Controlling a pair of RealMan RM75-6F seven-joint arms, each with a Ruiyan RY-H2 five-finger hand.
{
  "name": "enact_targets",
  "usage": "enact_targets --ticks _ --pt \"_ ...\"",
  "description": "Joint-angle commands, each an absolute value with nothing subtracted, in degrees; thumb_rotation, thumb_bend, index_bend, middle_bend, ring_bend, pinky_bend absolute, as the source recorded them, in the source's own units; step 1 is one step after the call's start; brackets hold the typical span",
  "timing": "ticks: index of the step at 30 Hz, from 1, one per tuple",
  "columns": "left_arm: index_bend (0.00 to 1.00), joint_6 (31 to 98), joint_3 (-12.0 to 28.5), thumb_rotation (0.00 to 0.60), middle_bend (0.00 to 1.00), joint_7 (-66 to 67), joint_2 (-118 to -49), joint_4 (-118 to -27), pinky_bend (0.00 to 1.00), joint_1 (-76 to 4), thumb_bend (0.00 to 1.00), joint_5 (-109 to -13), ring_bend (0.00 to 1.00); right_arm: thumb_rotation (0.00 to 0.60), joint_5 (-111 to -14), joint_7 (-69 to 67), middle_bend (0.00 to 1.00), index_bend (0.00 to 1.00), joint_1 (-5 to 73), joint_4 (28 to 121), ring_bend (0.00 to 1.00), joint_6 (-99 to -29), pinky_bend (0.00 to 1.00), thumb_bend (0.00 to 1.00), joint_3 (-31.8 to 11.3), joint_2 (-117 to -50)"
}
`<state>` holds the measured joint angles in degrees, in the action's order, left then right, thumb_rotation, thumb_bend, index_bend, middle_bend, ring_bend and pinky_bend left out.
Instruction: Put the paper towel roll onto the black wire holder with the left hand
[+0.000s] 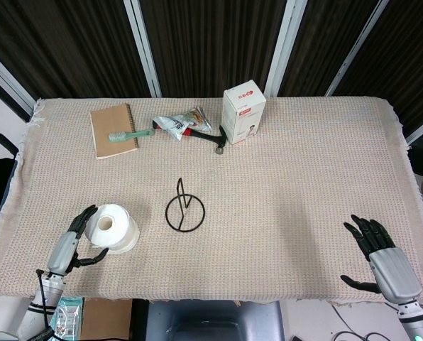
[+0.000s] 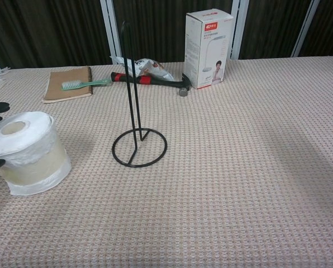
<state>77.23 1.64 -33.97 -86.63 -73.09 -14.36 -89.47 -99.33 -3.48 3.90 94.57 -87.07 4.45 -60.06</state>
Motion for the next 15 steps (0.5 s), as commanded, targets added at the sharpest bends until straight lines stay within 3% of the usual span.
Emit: enact_targets --ticks 1,11,13,15 --pt "0.0 75.13 1.95 0.6 0.0 -36.77 -87.12 -73.74 0.02 -15.41 0.28 -88.44 0.0 0.6 -99.34 -3.5 0.0 0.0 3.89 94.55 0.0 -87.05 0.0 0.0 4.42 -60.04" --pt "0.0 70.33 2.92 0.6 0.0 -45.49 -88.96 -71.5 0.13 -17.92 0.29 -86.17 0.0 0.6 -99.16 -3.53 0.0 0.0 3.86 94.48 0.0 -86.81 0.0 0.0 4.27 -60.05" --pt "0.0 70.01 3.11 0.6 0.0 -45.72 -89.27 -71.11 0.25 -18.09 0.3 -85.74 0.01 0.6 -99.16 -3.51 0.0 0.0 3.87 94.49 0.0 -86.77 0.0 0.0 4.25 -60.07" --pt "0.0 69.38 3.29 0.6 0.01 -46.39 -89.48 -70.92 0.45 -18.32 0.32 -85.22 0.1 0.6 -99.19 -3.55 0.0 0.0 3.82 94.47 0.0 -86.85 0.0 0.0 4.23 -60.04"
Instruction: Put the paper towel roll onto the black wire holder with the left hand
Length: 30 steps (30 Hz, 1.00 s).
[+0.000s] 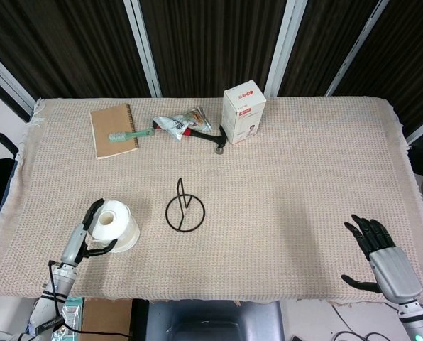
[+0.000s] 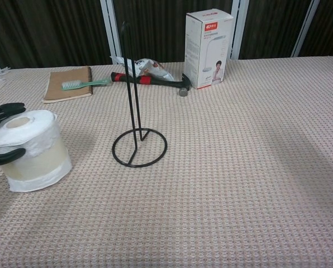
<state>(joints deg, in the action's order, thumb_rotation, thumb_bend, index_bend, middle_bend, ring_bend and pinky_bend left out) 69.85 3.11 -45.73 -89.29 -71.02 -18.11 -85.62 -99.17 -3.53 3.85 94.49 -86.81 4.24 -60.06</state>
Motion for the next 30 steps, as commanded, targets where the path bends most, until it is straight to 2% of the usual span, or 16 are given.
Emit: enact_targets --ticks 1,4,6,8,9,12,19,25,30 --pt "0.0 69.27 3.54 0.6 0.05 -46.84 -89.64 -70.94 0.56 -18.32 0.34 -84.79 0.2 0.6 -99.19 -3.56 0.0 0.0 3.81 94.47 0.0 -86.85 0.0 0.0 4.23 -60.04" --pt "0.0 69.25 4.25 0.6 0.25 -46.92 -90.39 -70.54 0.75 -18.31 0.44 -83.7 0.43 0.6 -99.12 -3.59 0.0 0.0 3.84 94.5 0.0 -86.65 0.0 0.0 4.25 -60.03" --pt "0.0 69.72 4.93 0.6 0.41 -46.71 -91.02 -70.5 0.86 -18.12 0.56 -82.86 0.55 0.6 -99.12 -3.62 0.0 0.0 3.86 94.55 0.0 -86.53 0.0 0.0 4.28 -59.98" --pt "0.05 70.02 5.22 0.6 0.52 -47.16 -91.01 -70.75 0.93 -18.04 0.66 -82.68 0.63 0.6 -99.33 -3.74 0.0 0.0 3.84 94.59 0.0 -86.59 0.0 0.0 4.36 -59.92" --pt "0.11 70.14 5.37 0.6 0.57 -47.21 -90.95 -70.88 0.97 -18.01 0.71 -82.57 0.67 0.6 -99.42 -3.81 0.0 0.0 3.8 94.58 0.0 -86.67 0.0 0.0 4.39 -59.88" --pt "0.19 72.36 6.34 0.6 0.64 -46.0 -91.45 -70.42 1.0 -17.61 0.79 -82.46 0.73 0.6 -99.64 -4.13 0.0 0.0 3.7 94.59 0.0 -86.89 0.0 0.0 4.49 -59.72" --pt "0.29 84.5 10.92 0.6 0.72 -42.62 -92.44 -70.57 1.0 -16.94 0.9 -85.47 0.79 0.6 -100.09 -4.55 0.0 0.0 3.57 94.59 0.0 -87.11 0.0 0.0 4.7 -59.45" --pt "0.37 91.44 16.89 0.6 0.77 -40.12 -87.33 -81.06 1.0 -18.18 0.99 -87.54 0.83 0.6 -100.4 -4.69 0.0 0.0 3.58 94.71 0.0 -86.94 0.0 0.0 4.93 -59.36" --pt "0.39 91.47 21.38 0.6 0.78 -36.86 -82.45 -93.89 1.0 -20.03 1.0 -87.05 0.84 0.6 -100.5 -4.62 0.0 0.0 3.58 94.73 0.0 -86.81 0.0 0.0 5.01 -59.34"
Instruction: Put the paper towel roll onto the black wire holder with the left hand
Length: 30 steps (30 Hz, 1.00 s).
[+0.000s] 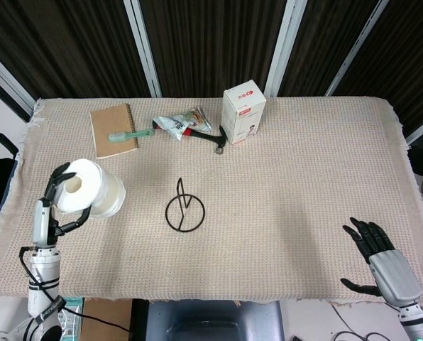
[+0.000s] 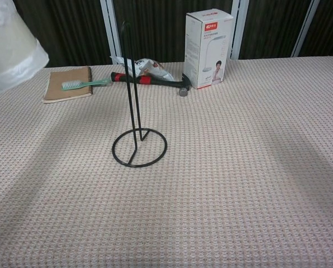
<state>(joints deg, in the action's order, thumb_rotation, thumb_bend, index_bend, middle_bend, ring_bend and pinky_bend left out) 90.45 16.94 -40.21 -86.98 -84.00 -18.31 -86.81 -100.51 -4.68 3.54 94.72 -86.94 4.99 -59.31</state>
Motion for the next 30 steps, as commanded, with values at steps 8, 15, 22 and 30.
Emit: enact_targets --ticks 8,15,22,30 --pt "0.4 86.64 26.29 0.6 0.78 -26.56 -80.75 -107.54 1.0 -25.71 1.0 -83.49 0.84 0.6 -100.42 -4.84 0.0 0.0 3.59 94.93 0.0 -86.7 0.0 0.0 5.03 -59.14" --pt "0.41 83.38 25.5 0.6 0.78 -17.33 -85.12 -110.04 1.0 -30.71 1.0 -82.24 0.84 0.6 -100.34 -5.91 0.0 0.0 3.5 94.89 0.0 -87.15 0.0 0.0 4.9 -58.65" --pt "0.41 81.26 23.87 0.6 0.78 -13.55 -88.72 -109.05 1.0 -33.28 1.0 -80.59 0.84 0.6 -100.62 -8.18 0.0 0.0 2.88 94.33 0.0 -89.37 0.0 0.0 4.54 -58.2" --pt "0.41 80.52 23.17 0.6 0.78 -9.8 -91.74 -107.69 1.0 -35.29 1.0 -79.99 0.84 0.6 -100.92 -8.7 0.0 0.0 2.92 94.46 0.0 -89.16 0.0 0.0 4.76 -57.8"
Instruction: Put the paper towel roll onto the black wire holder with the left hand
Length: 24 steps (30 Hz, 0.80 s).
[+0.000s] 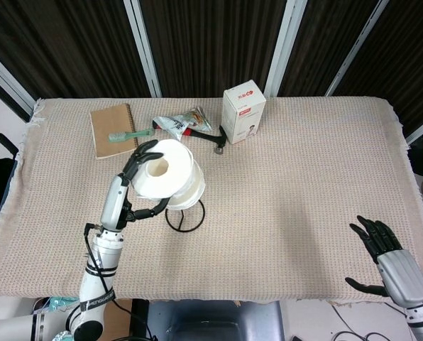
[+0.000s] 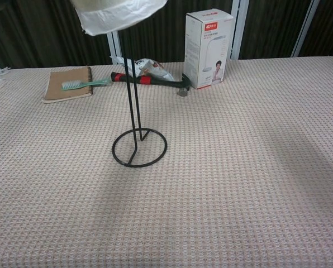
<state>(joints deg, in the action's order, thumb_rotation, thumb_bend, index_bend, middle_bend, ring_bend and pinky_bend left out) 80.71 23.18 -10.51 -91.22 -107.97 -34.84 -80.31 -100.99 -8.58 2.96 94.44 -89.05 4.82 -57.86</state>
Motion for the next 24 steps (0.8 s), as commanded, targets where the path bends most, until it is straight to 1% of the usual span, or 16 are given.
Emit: enact_targets --ticks 1,8,20,21,22,23,24 --pt "0.41 80.45 23.11 0.6 0.78 -9.4 -91.9 -107.59 1.0 -35.43 1.0 -79.95 0.84 0.6 -100.86 -8.81 0.0 0.0 2.9 94.47 0.0 -89.22 0.0 0.0 4.72 -57.76" --pt "0.41 79.93 22.77 0.6 0.78 -7.31 -92.79 -106.47 1.0 -36.19 1.0 -79.16 0.84 0.6 -100.94 -9.17 0.0 0.0 2.83 94.43 0.0 -89.32 0.0 0.0 4.72 -57.59" --pt "0.41 77.2 22.46 0.6 0.77 -7.2 -92.16 -105.29 1.0 -36.66 1.0 -75.85 0.83 0.6 -100.68 -9.11 0.0 0.0 2.89 94.41 0.0 -88.98 0.0 0.0 4.58 -57.65" --pt "0.4 76.6 22.2 0.6 0.76 -6.98 -91.99 -105.24 1.0 -36.79 0.99 -75.56 0.81 0.6 -100.66 -9.08 0.0 0.0 2.9 94.43 0.0 -88.96 0.0 0.0 4.56 -57.66" --pt "0.38 75.92 21.9 0.6 0.73 -6.88 -91.67 -105.22 1.0 -36.85 0.97 -75.29 0.78 0.6 -100.62 -9.07 0.0 0.0 2.89 94.45 0.0 -88.95 0.0 0.0 4.54 -57.67" --pt "0.35 74.84 21.39 0.6 0.7 -6.88 -91.05 -105.35 0.98 -36.92 0.94 -75.0 0.73 0.6 -100.59 -9.05 0.0 0.0 2.88 94.45 0.0 -88.93 0.0 0.0 4.54 -57.67" --pt "0.32 73.98 21.03 0.6 0.64 -6.92 -90.6 -105.51 0.93 -37.02 0.89 -74.8 0.65 0.6 -100.59 -9.05 0.0 0.0 2.88 94.46 0.0 -88.9 0.0 0.0 4.55 -57.66"
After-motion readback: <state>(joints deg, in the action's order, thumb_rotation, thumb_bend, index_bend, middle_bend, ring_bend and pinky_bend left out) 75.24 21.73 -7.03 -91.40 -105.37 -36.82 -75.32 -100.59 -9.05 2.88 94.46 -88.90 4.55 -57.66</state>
